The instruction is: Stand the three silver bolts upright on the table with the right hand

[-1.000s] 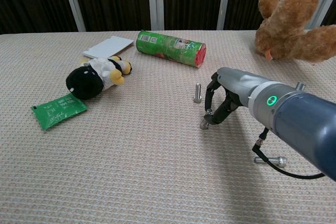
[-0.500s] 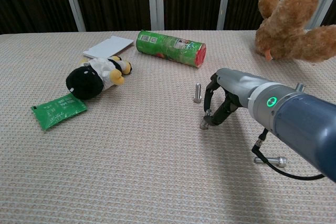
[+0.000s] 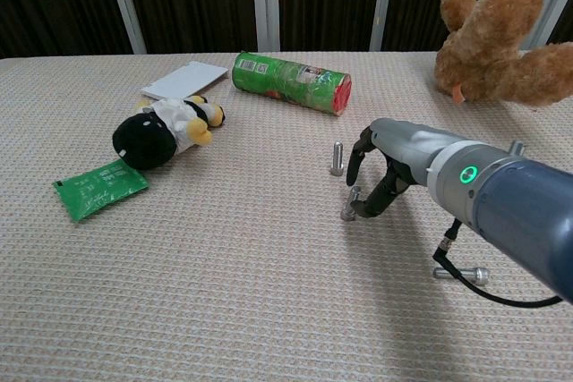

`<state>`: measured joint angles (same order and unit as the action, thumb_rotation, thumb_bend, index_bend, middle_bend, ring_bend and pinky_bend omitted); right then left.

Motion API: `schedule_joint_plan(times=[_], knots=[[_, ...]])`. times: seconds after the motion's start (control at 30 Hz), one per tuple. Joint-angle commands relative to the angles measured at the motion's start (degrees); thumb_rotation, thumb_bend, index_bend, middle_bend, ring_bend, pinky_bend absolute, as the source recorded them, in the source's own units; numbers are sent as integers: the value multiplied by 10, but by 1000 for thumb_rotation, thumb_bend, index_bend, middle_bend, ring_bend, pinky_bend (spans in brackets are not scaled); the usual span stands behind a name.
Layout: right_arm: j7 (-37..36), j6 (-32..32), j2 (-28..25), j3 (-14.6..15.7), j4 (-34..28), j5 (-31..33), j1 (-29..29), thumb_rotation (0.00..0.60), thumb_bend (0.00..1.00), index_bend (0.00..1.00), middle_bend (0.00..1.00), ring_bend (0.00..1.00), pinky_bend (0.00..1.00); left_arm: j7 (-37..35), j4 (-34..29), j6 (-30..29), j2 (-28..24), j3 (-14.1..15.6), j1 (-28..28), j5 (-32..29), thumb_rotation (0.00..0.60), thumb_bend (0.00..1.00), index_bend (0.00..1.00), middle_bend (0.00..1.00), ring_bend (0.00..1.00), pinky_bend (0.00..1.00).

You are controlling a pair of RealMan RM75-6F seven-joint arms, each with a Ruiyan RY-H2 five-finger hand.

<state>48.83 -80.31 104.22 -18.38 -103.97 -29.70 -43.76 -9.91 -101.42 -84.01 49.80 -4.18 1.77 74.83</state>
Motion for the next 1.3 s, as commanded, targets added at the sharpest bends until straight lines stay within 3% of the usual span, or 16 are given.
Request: schedule_joint_plan(times=[0.03,0.27,0.43,0.7,1.3], knots=[[7,-8,-14,8,-19,-1,4,600,367,402,0,29,112,0,0,1,0,0,0,0,600,87,156,26,34,105],[3,-34,-52,36,-67,-20,30,600,367,400,0,29,112,1,-2,1,0,0,0,0,600,88,158,26,34,105],[-17,-51,-72,73,-95,-45,58,600,366,399,0,29,112,5,-3,1,1,1,-1,1,600,87,159,25,34,105],[-47,-46,-66,121,-86,-71,88,600,367,410,0,29,112,9,-5,2,2,0,-2,-1,600,87,160,25,34,105],[-78,-57,-66,159,-83,-138,138,600,367,467,0,29,112,11,-6,2,2,0,-1,-2,600,88,162,25,34,105]])
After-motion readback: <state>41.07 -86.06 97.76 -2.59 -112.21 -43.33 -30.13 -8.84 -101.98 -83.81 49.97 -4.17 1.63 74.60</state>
